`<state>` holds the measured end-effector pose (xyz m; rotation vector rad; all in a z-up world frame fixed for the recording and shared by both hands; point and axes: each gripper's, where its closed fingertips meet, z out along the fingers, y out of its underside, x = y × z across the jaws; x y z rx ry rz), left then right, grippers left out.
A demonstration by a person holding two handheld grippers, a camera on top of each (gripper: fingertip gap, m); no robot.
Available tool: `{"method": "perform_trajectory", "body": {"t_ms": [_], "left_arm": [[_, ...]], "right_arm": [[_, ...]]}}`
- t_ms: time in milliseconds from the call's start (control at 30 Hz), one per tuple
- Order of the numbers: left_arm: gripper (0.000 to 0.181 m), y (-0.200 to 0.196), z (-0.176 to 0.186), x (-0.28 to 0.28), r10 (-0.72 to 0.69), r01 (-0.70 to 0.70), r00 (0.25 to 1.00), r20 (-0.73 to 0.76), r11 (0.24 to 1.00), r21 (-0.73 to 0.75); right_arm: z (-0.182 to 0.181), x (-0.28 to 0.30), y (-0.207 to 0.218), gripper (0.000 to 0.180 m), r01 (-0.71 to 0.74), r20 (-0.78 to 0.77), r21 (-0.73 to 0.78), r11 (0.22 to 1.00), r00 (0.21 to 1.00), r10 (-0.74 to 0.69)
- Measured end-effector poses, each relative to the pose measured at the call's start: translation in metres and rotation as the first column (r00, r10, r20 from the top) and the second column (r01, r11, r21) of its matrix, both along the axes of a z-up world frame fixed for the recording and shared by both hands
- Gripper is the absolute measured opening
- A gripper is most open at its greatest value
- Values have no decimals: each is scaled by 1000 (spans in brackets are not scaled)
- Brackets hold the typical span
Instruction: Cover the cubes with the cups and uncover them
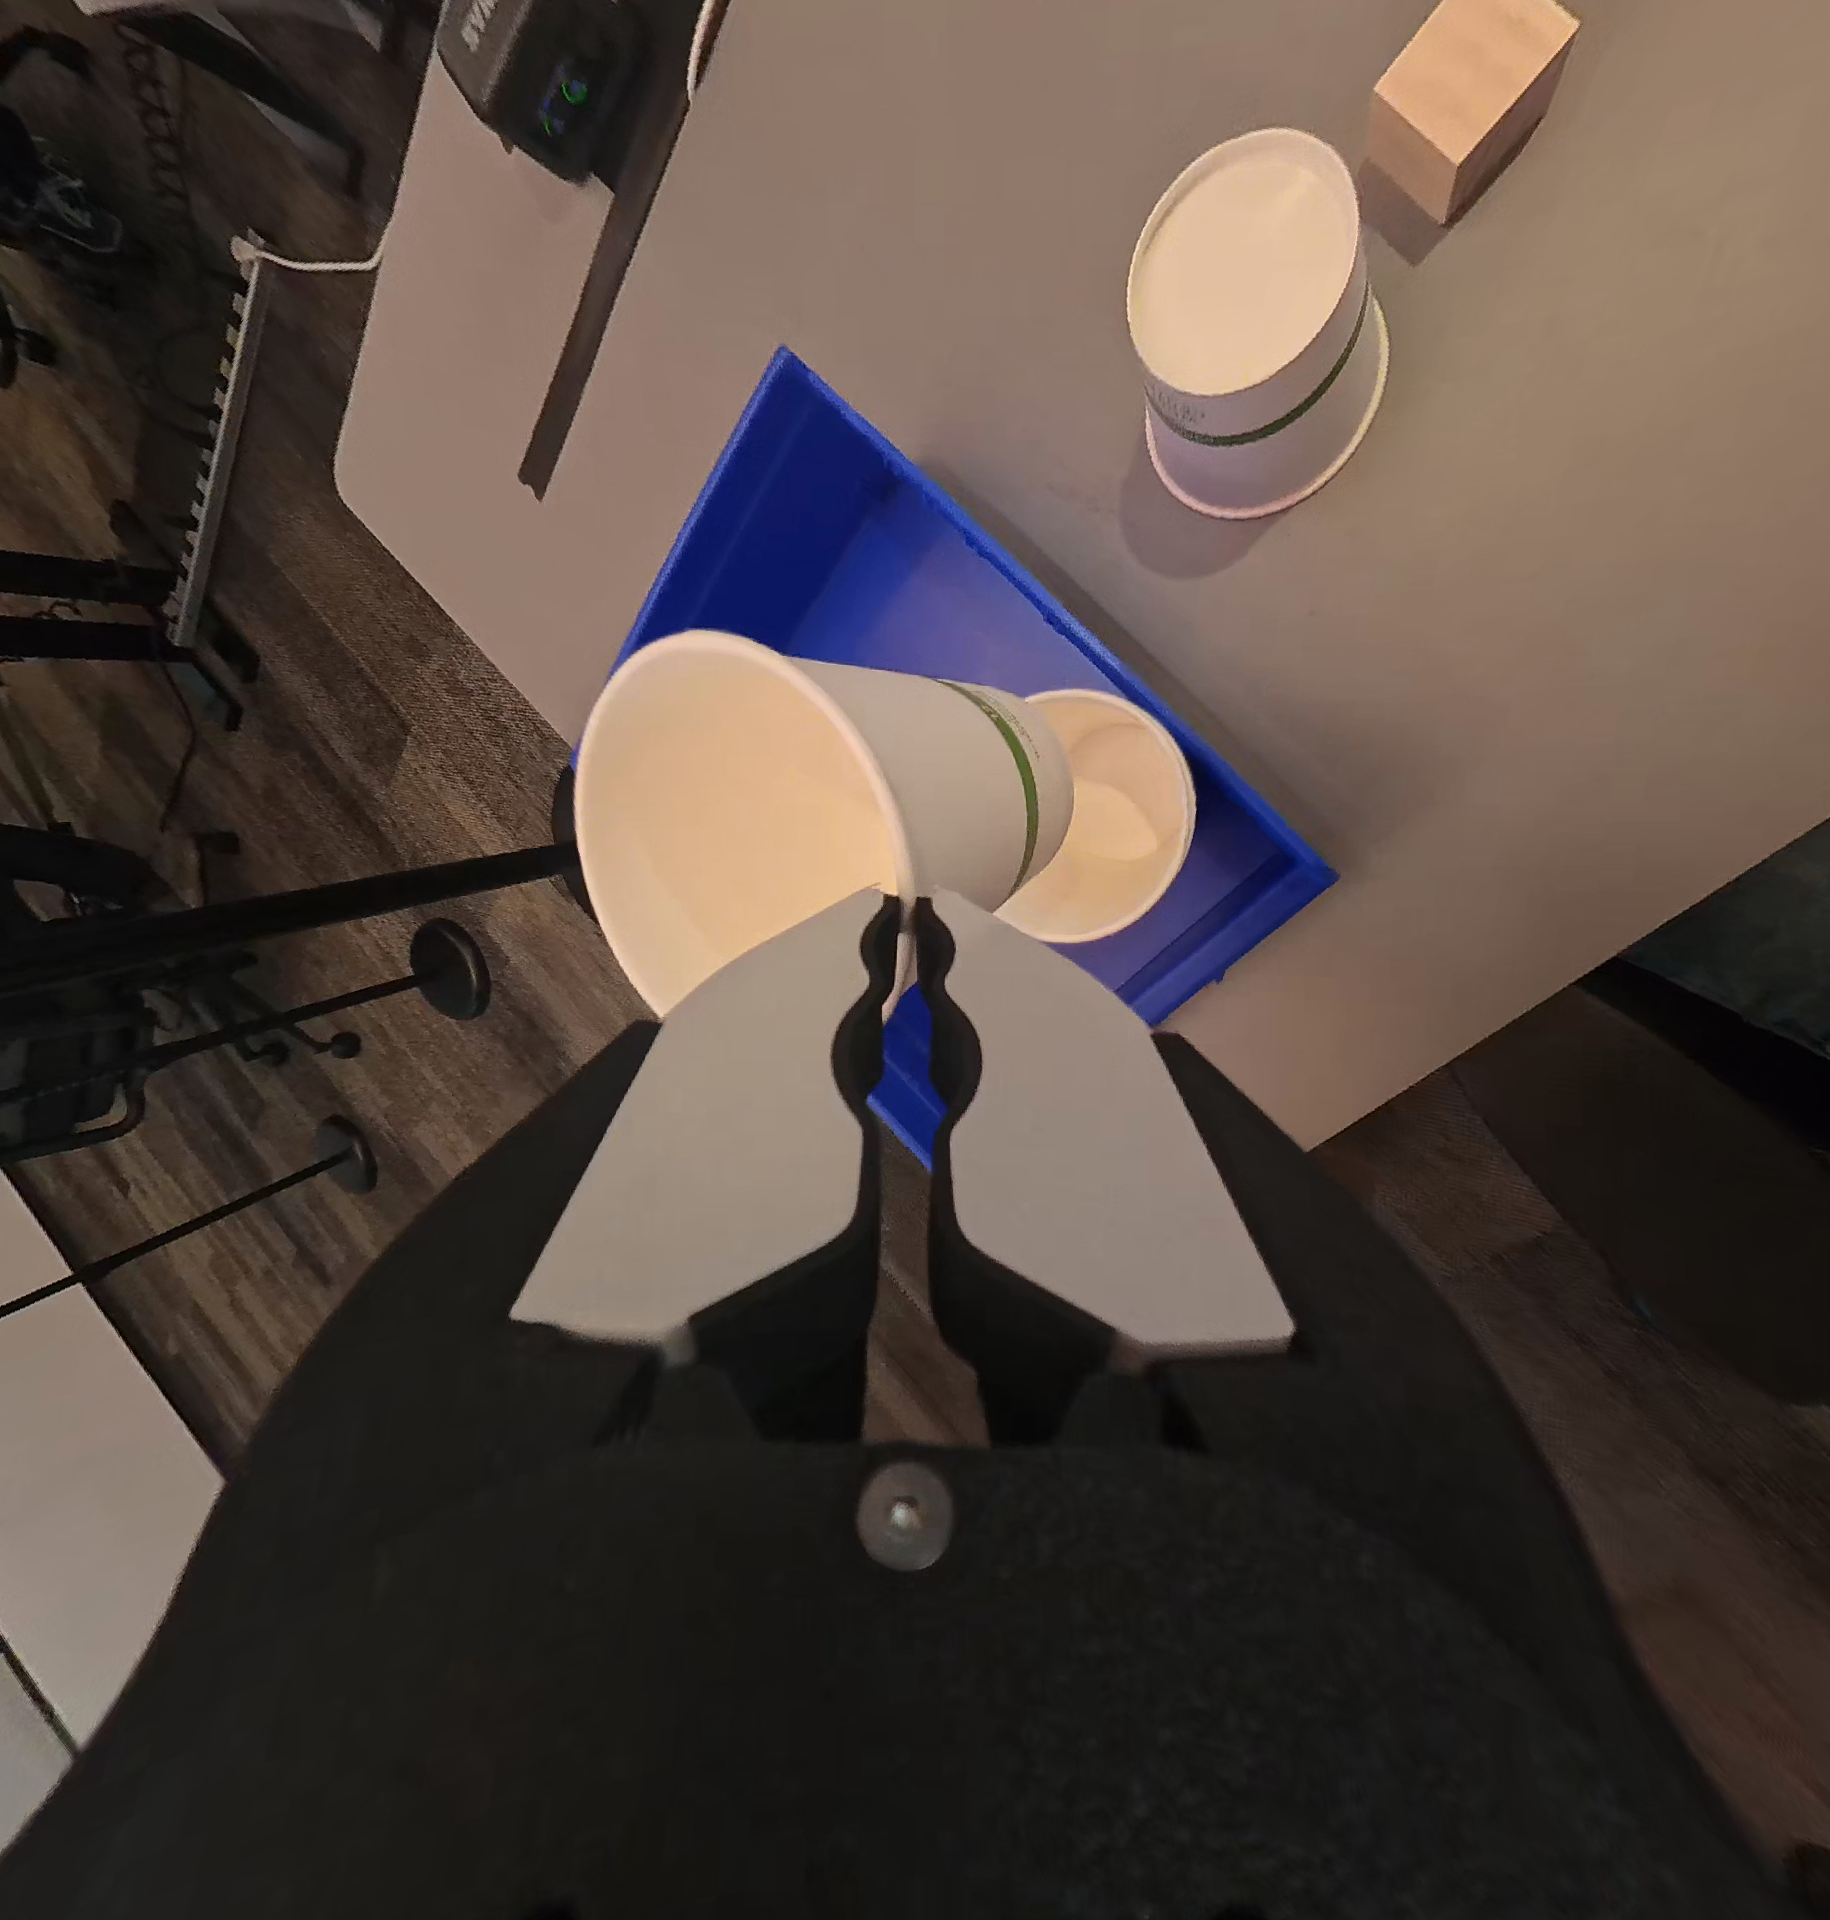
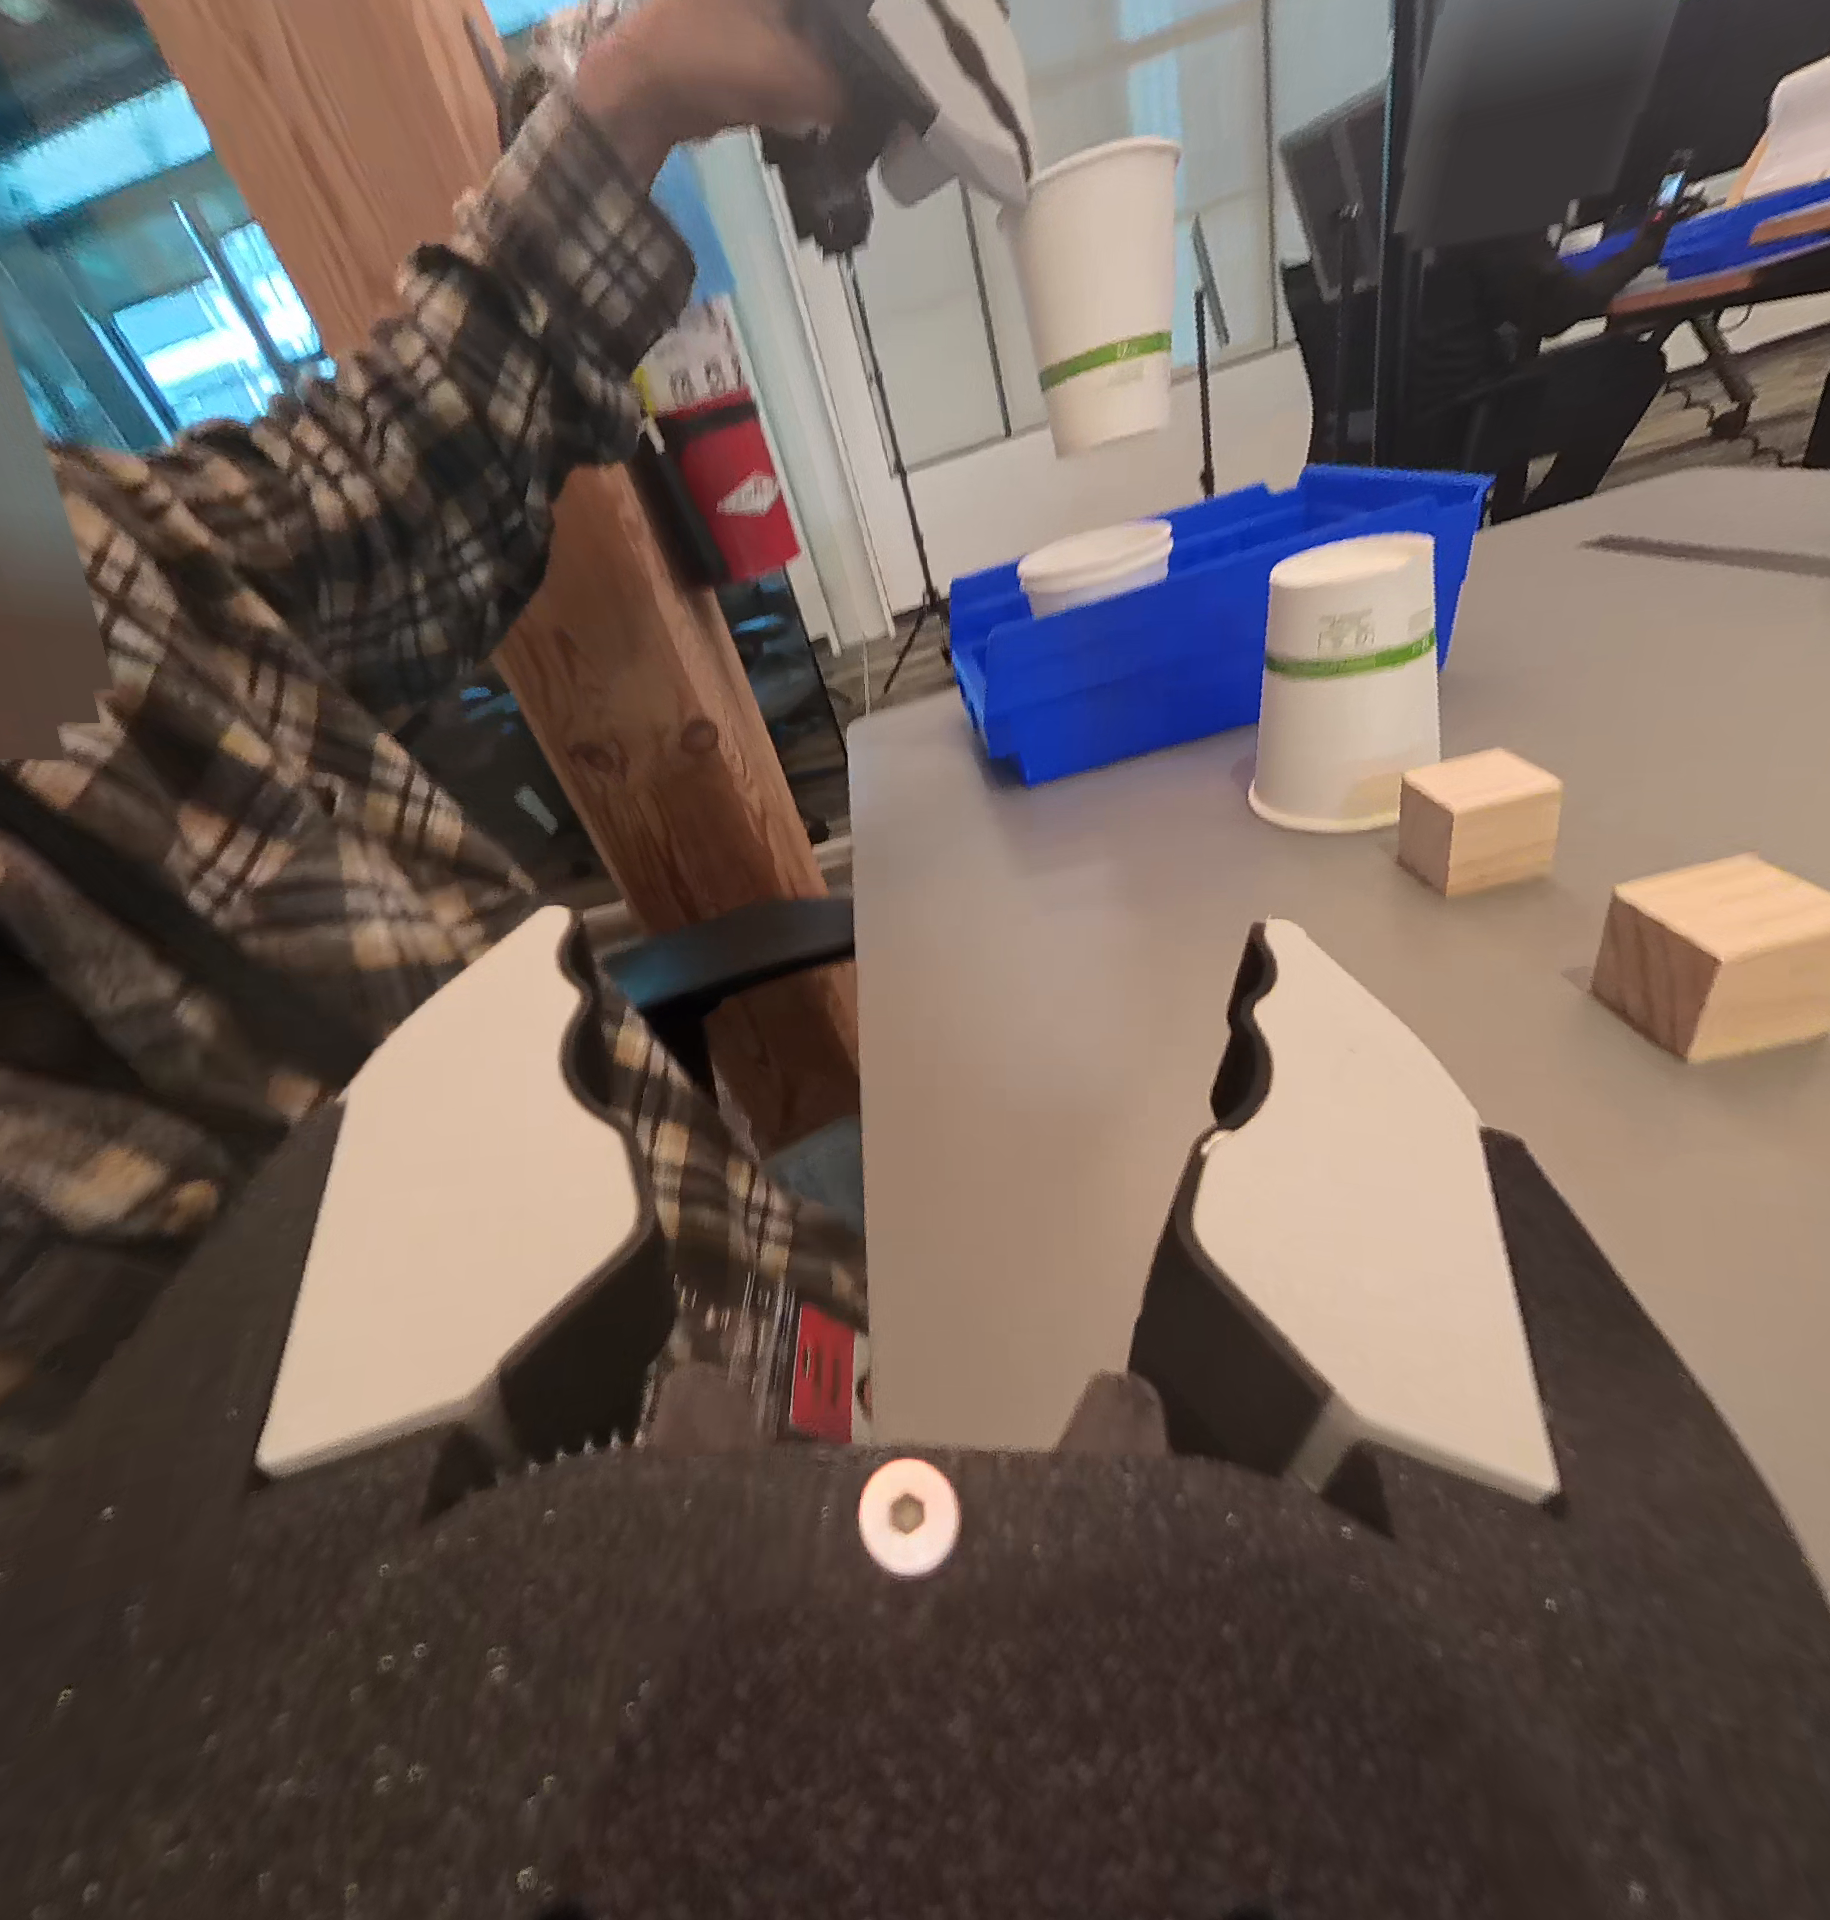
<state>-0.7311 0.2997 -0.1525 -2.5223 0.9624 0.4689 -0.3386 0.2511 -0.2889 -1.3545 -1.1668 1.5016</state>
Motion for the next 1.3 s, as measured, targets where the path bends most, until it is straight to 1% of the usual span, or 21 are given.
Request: {"method": "perform_trajectory", "body": {"t_ms": [233,367,500,667,733,833,900,967,1033,1100,1200,1300], "left_arm": [[2,10,12,28,-47,47,999,-19,999,10],[2,17,16,54,-96,96,995,-18,995,8],[3,23,21,85,-157,158,987,-21,987,14],[3,30,29,124,-232,232,973,-1,972,33],[3,31,31,137,-262,262,965,2,964,38],[2,30,30,154,-304,304,953,2,952,29],[2,29,26,164,-330,330,944,1,944,19],[2,30,22,174,-352,352,936,-2,936,11],[2,31,18,184,-371,371,929,1,929,4],[2,32,14,193,-389,389,921,-1,921,-1],[2,33,14,201,-406,406,914,-2,914,2],[2,34,18,205,-413,413,911,7,911,17]], "right_arm": [[23,-65,22,115,-7,-80,-63,998,997,2],[36,-111,46,116,4,-122,-77,997,992,-14],[51,-150,73,119,36,-216,-97,995,975,-56],[53,-181,94,125,93,-279,-97,991,953,-117],[53,-188,98,127,100,-275,-84,991,954,-119],[64,-189,102,130,101,-245,-20,995,964,-103],[70,-191,100,133,61,-201,28,998,978,-54],[69,-197,97,138,10,-130,62,998,991,-1],[65,-204,95,141,-37,-71,75,996,997,43],[61,-209,93,142,-65,-43,70,995,997,68],[60,-212,94,142,-74,-59,57,996,995,77],[64,-208,98,141,-56,-142,27,998,988,59]]}}
